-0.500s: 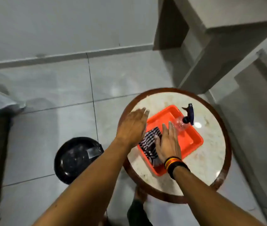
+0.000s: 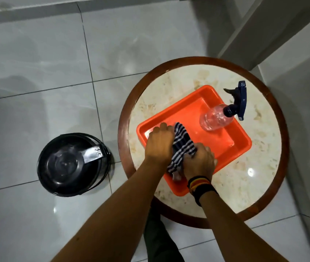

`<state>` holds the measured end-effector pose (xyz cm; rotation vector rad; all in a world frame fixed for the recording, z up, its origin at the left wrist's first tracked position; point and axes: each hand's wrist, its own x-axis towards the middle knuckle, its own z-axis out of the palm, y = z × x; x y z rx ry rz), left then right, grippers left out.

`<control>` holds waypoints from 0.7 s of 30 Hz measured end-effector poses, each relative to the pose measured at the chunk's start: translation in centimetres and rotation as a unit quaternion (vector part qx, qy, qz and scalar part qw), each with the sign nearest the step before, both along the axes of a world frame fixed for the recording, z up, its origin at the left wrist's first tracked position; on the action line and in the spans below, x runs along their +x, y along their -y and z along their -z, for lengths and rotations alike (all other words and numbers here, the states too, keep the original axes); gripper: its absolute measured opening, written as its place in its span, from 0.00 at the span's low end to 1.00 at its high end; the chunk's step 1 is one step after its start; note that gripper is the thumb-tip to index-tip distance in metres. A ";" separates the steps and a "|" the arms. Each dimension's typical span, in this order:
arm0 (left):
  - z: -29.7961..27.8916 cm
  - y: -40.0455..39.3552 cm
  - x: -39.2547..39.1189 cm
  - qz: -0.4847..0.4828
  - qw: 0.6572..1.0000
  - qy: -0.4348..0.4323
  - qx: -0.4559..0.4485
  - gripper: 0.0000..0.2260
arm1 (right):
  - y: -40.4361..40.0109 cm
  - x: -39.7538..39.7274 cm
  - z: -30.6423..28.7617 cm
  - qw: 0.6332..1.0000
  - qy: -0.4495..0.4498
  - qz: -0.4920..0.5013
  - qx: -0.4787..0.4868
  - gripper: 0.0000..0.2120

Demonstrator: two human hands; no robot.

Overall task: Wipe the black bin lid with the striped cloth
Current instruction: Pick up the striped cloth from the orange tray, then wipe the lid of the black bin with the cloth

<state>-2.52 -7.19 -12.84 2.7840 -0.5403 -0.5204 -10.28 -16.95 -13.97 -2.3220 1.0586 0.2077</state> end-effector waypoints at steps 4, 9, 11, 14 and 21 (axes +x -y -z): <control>-2.6 -1.7 0.0 -0.053 0.994 -0.002 -0.095 0.12 | -0.4 -0.7 -1.8 0.988 0.124 0.055 0.068 0.08; -6.9 -6.4 0.4 -0.124 0.975 0.039 -0.180 0.08 | -4.1 0.3 -7.0 0.943 0.295 0.124 0.089 0.17; -8.4 -9.1 0.7 -0.160 0.964 0.055 -0.207 0.07 | -6.0 1.8 -8.7 0.930 0.336 0.115 0.094 0.18; -9.5 -15.8 0.6 -0.225 0.945 0.072 -0.227 0.08 | -11.1 4.3 -10.2 0.919 0.364 0.075 0.132 0.22; -5.0 -30.2 -3.2 -0.432 0.875 0.010 -0.219 0.09 | -24.8 6.8 -5.9 0.938 0.282 -0.071 0.190 0.25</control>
